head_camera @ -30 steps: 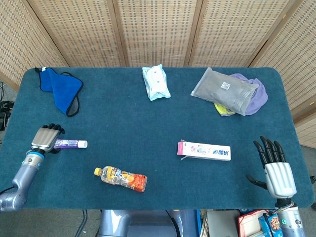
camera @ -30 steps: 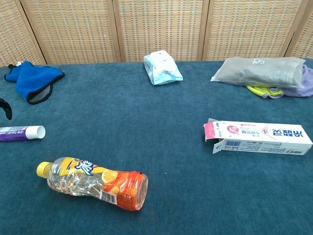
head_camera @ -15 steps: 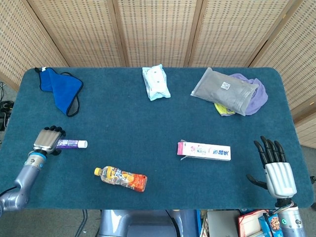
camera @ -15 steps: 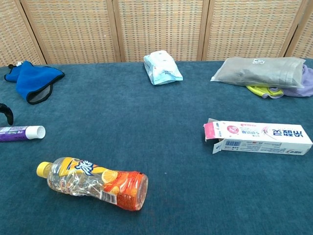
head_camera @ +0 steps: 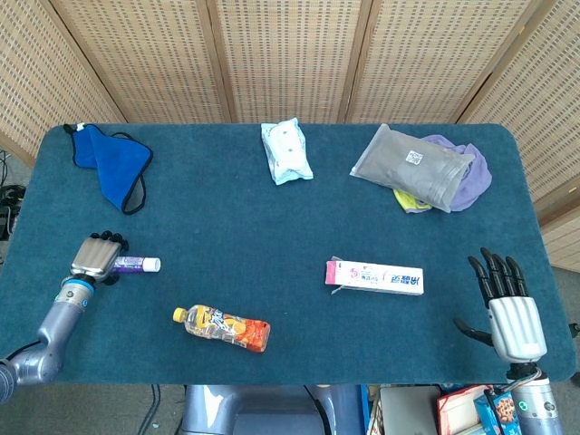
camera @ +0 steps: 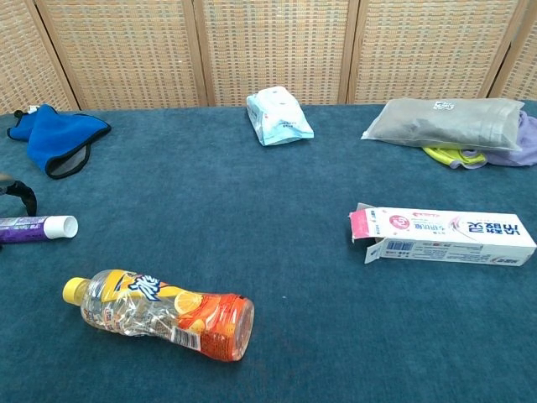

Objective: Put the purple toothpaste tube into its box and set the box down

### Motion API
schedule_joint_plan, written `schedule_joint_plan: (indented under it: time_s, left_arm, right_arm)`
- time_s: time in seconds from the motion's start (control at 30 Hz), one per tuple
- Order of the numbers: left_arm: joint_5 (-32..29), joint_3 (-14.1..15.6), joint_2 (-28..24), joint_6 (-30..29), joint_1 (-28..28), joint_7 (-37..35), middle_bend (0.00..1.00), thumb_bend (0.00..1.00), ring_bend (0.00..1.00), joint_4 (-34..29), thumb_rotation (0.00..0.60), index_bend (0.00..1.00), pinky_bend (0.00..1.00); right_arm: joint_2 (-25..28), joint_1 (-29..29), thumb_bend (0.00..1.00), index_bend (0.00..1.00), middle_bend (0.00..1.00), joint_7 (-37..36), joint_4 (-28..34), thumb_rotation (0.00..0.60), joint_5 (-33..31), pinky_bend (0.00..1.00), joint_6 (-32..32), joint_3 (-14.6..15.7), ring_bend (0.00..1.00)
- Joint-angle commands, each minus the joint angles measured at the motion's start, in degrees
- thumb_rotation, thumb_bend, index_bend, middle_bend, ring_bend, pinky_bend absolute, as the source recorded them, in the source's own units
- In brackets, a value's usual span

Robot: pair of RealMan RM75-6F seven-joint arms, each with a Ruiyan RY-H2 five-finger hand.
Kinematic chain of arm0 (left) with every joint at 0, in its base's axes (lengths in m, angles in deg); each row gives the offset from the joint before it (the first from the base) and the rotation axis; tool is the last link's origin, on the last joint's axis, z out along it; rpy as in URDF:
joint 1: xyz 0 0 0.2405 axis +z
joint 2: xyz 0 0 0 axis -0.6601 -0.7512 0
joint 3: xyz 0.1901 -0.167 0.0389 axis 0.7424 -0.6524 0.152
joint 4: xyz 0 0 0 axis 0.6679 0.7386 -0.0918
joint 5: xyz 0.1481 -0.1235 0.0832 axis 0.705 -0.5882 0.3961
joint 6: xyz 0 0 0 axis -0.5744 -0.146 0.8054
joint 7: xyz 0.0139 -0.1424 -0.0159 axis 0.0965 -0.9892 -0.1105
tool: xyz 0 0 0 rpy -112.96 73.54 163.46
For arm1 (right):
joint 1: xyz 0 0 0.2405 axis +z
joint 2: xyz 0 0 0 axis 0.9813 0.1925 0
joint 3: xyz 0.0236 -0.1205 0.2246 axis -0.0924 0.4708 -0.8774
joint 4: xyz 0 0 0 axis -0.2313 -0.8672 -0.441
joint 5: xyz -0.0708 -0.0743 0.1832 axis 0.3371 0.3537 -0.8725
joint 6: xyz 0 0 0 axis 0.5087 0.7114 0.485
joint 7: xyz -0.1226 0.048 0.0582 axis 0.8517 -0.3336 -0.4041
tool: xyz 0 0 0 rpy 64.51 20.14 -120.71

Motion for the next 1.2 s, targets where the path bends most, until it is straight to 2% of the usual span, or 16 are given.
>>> schedule_joint_plan:
  time_s: [0.03, 0.43, 0.7, 0.93, 1.2]
  left_arm:
    - [-0.2, 0.0, 0.2, -0.2, -0.1, 0.3, 0.28, 0.29, 0.2, -0.1, 0.6, 0.37, 0.25]
    - [0.5, -0.3, 1.6, -2.5, 0.3, -1.2, 0.44, 0.29, 0.34, 1.1, 0.6, 0.57, 0.36]
    - [3.7, -0.5, 2.4, -5.6, 0.7, -3.4, 0.55, 0.34, 0.44, 2.2, 0.6, 0.7, 0.44]
    - [7.5, -0.3, 3.1, -7.9, 1.1, -6.3, 0.57, 0.35, 0.45, 3.8, 0.6, 0.73, 0.45]
    - [11.2, -0.2, 1.6, -10.0, 1.3, -9.1, 0.58, 0.35, 0.47, 3.8, 0.6, 0.74, 0.46]
  right_arm:
    - [0.0, 0.0, 0.1, 0.0, 0.0, -0.2, 0.0, 0.6, 0.0, 0.0, 0.1, -0.1, 0.0]
    - [0.1, 0.0, 0.1, 0.0, 0.0, -0.6, -0.3, 0.6, 0.0, 0.0, 0.5, -0.3, 0.0]
    - [0.0, 0.1, 0.1, 0.0, 0.0, -0.5, -0.3, 0.6, 0.1, 0.0, 0.4, -0.2, 0.0]
    - [0.1, 0.0, 0.09, 0.0, 0.0, -0.5, -0.2, 0.6, 0.0, 0.0, 0.3, -0.2, 0.0]
    - [0.1, 0.2, 0.1, 0.0, 0.0, -0.5, -0.1, 0.6, -0.3, 0.0, -0.2, -0.2, 0.0]
